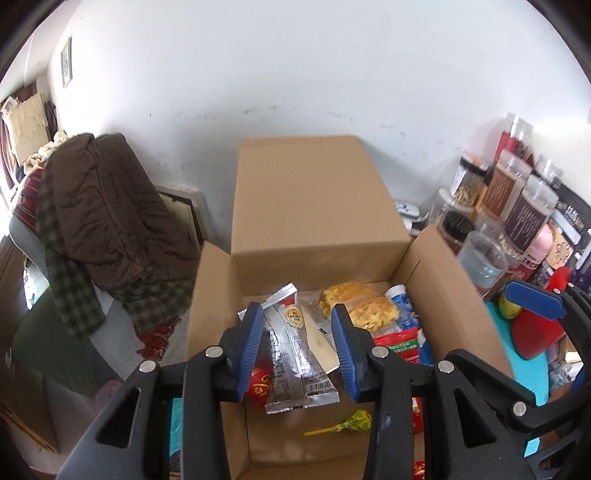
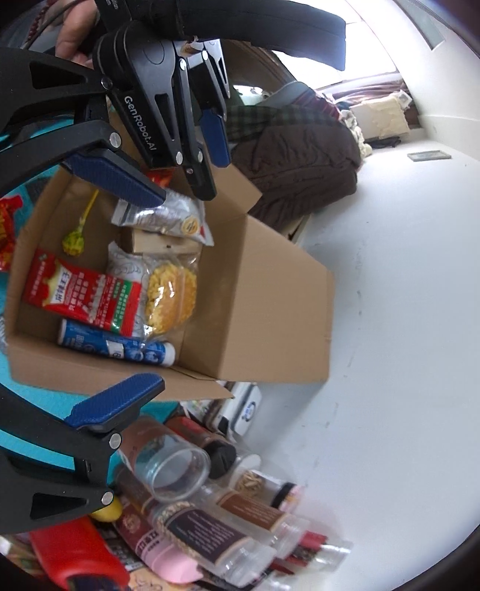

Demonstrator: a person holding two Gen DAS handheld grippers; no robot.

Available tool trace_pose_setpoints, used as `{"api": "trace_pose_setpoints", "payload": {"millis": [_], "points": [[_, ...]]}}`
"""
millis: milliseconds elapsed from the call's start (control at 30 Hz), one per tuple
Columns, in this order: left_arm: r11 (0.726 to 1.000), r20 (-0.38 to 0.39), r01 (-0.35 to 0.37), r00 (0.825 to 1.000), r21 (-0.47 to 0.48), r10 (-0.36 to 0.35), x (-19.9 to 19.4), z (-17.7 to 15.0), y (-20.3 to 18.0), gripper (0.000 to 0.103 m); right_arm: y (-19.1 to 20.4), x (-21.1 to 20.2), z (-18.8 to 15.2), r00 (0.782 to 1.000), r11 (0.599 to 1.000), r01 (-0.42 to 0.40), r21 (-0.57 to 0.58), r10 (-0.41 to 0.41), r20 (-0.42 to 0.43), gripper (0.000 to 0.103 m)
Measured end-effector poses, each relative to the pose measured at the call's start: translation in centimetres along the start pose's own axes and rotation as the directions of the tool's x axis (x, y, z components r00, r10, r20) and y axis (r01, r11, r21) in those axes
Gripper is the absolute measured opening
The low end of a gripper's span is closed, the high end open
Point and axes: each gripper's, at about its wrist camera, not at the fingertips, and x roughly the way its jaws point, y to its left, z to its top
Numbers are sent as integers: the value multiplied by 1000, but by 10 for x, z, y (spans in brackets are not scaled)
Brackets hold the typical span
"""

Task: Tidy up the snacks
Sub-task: 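Withdraw both tools from the box back toward the remaining snacks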

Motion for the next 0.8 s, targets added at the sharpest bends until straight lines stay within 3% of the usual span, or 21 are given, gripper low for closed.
{"api": "trace_pose_setpoints", "payload": {"millis": [400, 800], "points": [[1000, 116, 4, 993, 19, -6, -85, -2, -5, 38, 20, -77, 1, 994, 999, 28, -19, -26, 103, 93], [998, 189, 8, 982, 57, -19, -157, -29, -14, 38, 45, -143, -24, 983, 998, 55, -34, -48, 180, 92]]}}
